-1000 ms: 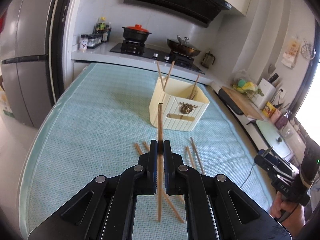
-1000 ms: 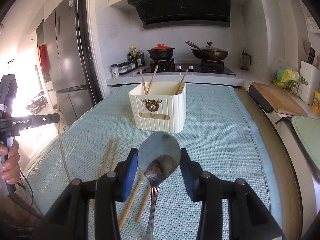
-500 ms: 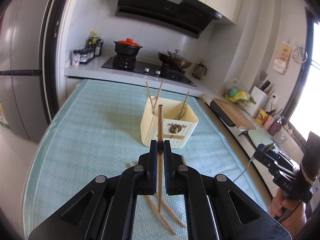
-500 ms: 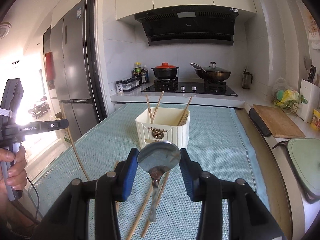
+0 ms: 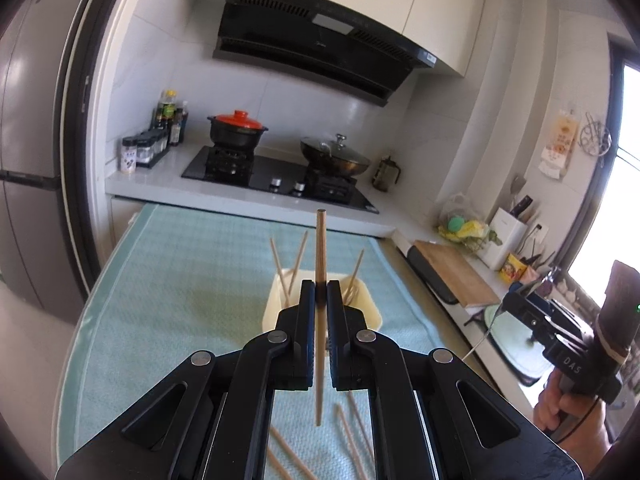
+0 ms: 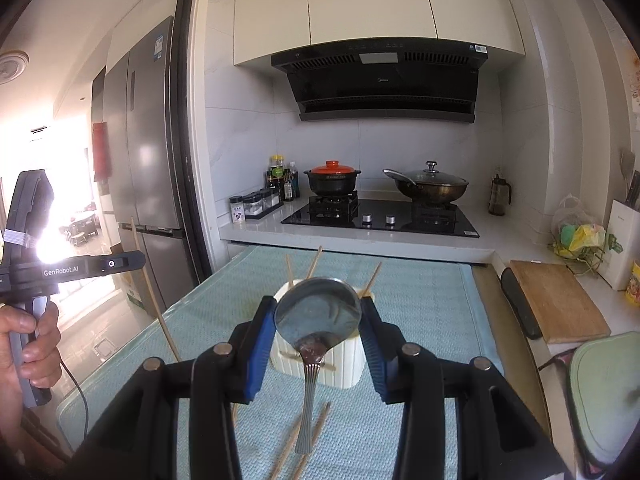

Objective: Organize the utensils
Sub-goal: 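Carry the spoon and chopstick up to the cream holder and lower them inside, then open both tools to release the spoon and chopstick and withdraw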

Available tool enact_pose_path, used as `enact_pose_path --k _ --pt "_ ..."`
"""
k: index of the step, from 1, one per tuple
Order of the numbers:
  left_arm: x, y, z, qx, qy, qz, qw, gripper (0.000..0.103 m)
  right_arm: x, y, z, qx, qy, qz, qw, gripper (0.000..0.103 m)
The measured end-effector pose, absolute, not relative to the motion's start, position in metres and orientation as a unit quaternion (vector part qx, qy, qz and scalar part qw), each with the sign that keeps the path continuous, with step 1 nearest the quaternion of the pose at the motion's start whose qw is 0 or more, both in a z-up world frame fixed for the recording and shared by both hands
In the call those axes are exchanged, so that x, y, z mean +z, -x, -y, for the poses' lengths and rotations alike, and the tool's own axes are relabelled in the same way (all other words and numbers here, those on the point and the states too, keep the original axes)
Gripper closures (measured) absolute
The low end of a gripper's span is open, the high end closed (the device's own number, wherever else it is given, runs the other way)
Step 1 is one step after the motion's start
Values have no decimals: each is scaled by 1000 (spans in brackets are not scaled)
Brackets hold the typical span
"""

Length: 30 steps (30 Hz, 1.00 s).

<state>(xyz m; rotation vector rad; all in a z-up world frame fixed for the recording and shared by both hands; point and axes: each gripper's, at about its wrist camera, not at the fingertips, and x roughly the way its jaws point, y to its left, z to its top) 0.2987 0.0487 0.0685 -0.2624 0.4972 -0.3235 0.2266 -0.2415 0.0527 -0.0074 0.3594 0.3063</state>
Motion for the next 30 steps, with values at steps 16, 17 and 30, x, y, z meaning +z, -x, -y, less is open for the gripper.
enact_pose_path --k 16,17,30 --pt "45 -452 12 -136 113 -271 946 99 56 -384 228 139 -37 -180 973 61" --pt "34 -460 16 -137 112 -286 942 100 46 -394 227 142 -41 -196 969 61" --pt "-35 -495 26 -103 92 -381 914 56 -46 -483 203 151 -56 -358 920 52"
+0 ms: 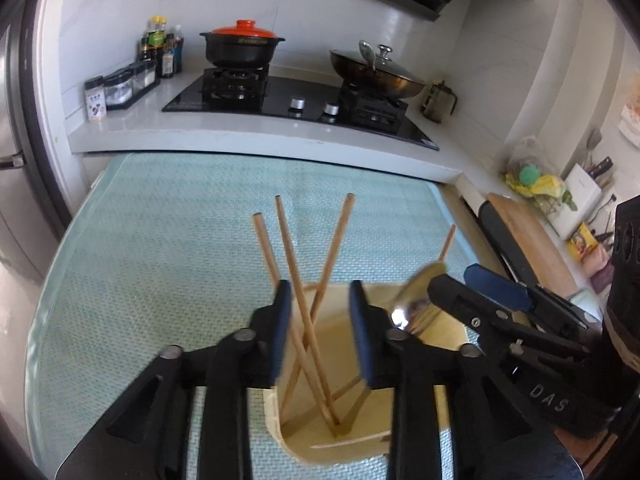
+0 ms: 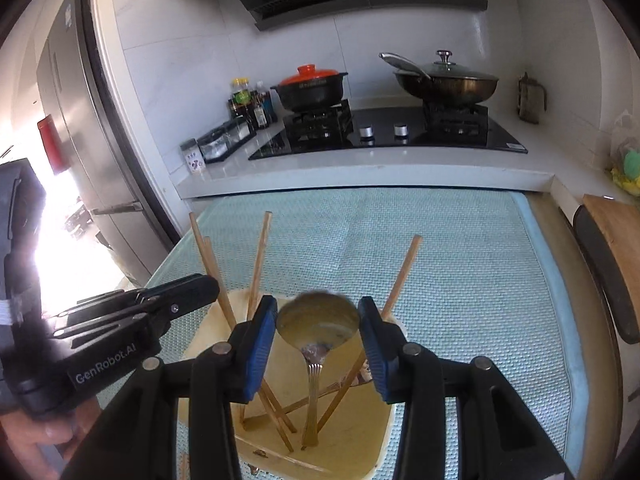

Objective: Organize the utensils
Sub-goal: 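Open both tools to release the spoon and chopstick and withdraw, then move both open tools back over the remaining wooden chopsticks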

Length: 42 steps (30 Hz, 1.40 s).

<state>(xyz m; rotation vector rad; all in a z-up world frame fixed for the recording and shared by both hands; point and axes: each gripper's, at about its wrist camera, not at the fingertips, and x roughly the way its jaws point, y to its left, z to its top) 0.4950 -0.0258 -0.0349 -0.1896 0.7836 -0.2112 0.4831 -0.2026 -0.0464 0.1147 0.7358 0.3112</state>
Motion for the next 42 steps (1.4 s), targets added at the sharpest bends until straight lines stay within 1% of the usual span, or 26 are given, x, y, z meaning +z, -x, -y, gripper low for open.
enact_pose_path --k 1,2,4,5,7,10,13,16,22,28,34,42 --pt "-29 -487 19 -96 95 -371 919 37 -42 -483 204 149 -60 -353 922 47" --pt "-22 -479 13 -90 94 -360 924 30 -34 -480 207 149 -65 -345 925 47" --pt "-8 -460 1 -91 87 -347 929 28 -15 -467 213 152 -70 -325 931 47" --pt "-3 -449 -6 -92 82 -344 931 24 -5 -458 216 152 -66 -314 935 47" --pt "5 -422 -18 -88 66 -340 934 18 15 -435 219 143 -43 -292 945 39" --pt "6 -375 -31 -79 33 -344 935 12 35 -390 225 141 -5 -263 954 37" --pt "-9 -326 -39 -79 16 -361 929 10 38 -342 233 142 27 -259 955 37" --pt "-34 -281 -41 -81 9 -380 921 10 27 -291 242 133 56 -257 956 37" --pt "-77 -201 -23 -62 3 -370 927 10 -24 -192 254 82 78 -237 965 37" --pt "-95 -174 -5 -80 44 -380 920 10 -78 -120 261 24 65 -230 971 37" --pt "-96 -162 12 -68 4 -373 926 10 -106 -98 262 16 69 -248 966 37" --pt "-91 -155 17 -69 1 -362 929 9 -97 -101 267 -1 17 -230 973 37"
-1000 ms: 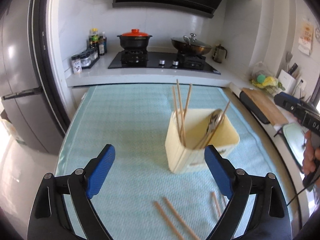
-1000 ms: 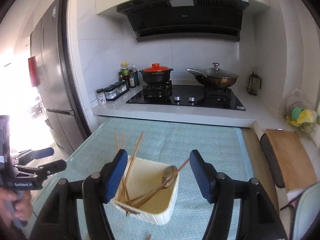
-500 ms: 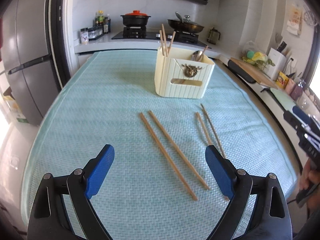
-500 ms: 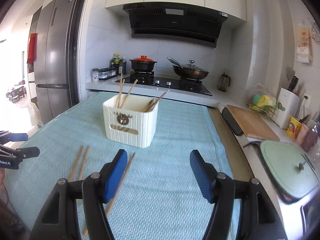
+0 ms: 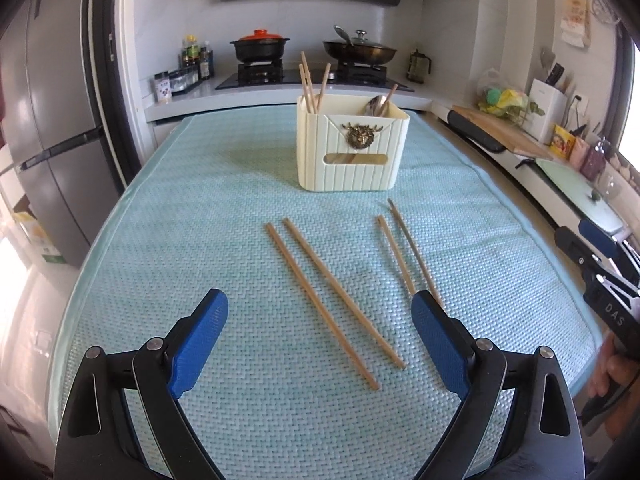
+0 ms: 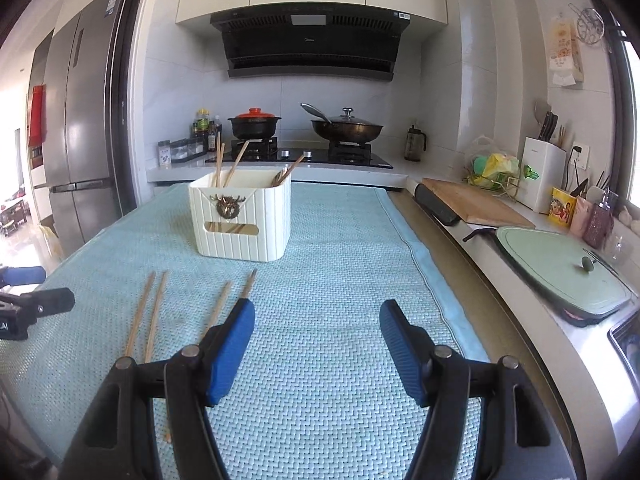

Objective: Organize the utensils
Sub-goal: 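Move both open tools back over the remaining wooden chopsticks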

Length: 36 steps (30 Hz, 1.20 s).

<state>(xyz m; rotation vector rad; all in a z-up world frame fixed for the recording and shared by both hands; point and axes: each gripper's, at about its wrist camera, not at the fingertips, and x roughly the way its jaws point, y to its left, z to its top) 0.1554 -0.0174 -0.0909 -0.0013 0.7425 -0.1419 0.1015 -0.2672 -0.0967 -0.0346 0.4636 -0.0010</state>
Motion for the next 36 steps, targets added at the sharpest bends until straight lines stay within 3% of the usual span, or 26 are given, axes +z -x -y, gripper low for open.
enact_pose_path --k 12,18,27,31,36 --pt "-98 -152 -3 -48 28 -360 931 8 -103 -98 264 -3 31 -238 971 37" --pt "-120 -156 -31 -39 94 -390 915 8 -107 -88 258 -6 35 -243 969 37" --pt "-143 -164 -32 -19 91 -426 900 8 -127 -89 247 31 43 -289 956 37" --pt "-149 -165 -31 -14 82 -435 897 8 -130 -96 237 49 45 -302 951 50" --pt "-150 -173 -34 -9 82 -439 895 8 -133 -102 226 69 36 -313 947 57"
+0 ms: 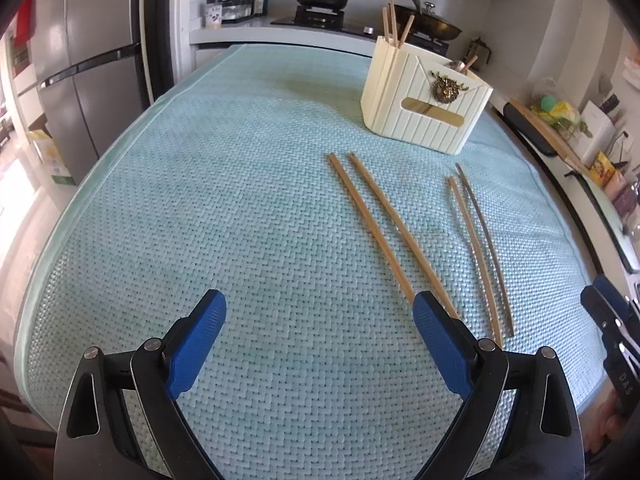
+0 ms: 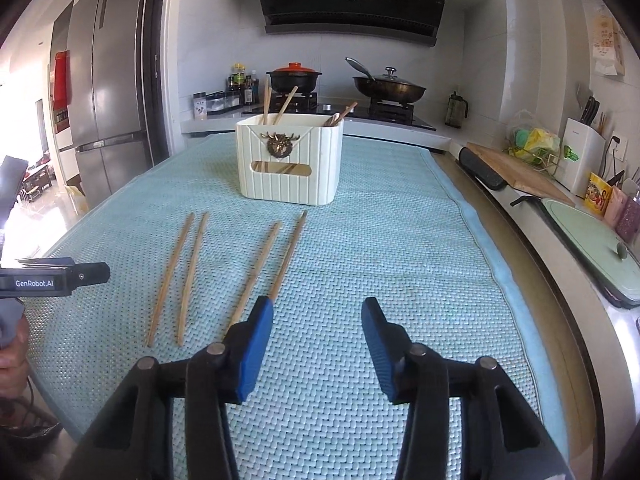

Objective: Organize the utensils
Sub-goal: 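Move both open tools back over the remaining wooden chopsticks, then lower the right tool onto a chopstick while the left tool grasps another chopstick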

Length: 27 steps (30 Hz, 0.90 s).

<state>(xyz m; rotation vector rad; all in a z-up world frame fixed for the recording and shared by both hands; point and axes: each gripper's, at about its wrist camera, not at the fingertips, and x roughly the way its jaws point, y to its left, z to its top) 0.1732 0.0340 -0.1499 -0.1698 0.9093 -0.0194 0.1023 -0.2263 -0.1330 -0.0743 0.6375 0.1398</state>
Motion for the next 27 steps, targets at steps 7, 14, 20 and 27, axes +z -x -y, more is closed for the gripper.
enact_pose_path --k 7,14,20,27 --pt "-149 -206 -24 -8 70 -441 895 8 -139 -112 227 73 24 -333 940 57" --pt "-162 -244 -10 15 40 -455 890 8 -144 -134 233 92 9 -370 924 57" --pt "-177 -257 -1 26 5 -468 884 8 -150 -178 225 112 10 -394 912 57" --pt "-182 -262 -2 38 -19 -478 877 7 -177 -245 201 133 9 -437 890 59"
